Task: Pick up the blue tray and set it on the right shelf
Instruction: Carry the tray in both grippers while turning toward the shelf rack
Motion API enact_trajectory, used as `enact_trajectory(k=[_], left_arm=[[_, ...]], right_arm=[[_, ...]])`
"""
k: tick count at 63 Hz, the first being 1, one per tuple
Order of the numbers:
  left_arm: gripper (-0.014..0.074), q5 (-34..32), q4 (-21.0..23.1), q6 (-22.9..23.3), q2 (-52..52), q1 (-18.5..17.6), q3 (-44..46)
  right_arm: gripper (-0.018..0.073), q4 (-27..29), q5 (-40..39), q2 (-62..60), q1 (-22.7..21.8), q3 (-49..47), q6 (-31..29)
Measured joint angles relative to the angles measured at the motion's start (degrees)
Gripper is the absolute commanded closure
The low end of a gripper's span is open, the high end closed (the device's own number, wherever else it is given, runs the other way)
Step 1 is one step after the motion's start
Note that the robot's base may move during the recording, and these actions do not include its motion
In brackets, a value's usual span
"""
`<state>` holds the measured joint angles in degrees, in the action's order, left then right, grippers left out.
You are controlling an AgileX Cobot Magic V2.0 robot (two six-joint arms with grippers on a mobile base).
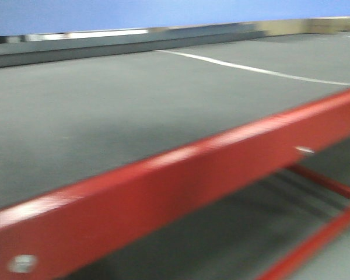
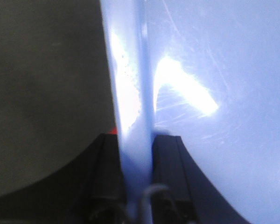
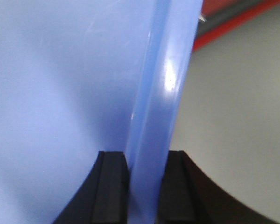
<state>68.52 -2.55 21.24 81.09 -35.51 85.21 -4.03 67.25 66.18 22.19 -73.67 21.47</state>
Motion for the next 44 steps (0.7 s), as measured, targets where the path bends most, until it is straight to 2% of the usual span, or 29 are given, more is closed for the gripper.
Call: enact_trajectory(k=[44], left_arm=[[0.0645, 0.0, 0.2, 0.0, 0.0, 0.0, 0.0]], right_arm=[[0.0503, -0.1, 0.1, -0.1, 0.0, 0.0, 0.0]])
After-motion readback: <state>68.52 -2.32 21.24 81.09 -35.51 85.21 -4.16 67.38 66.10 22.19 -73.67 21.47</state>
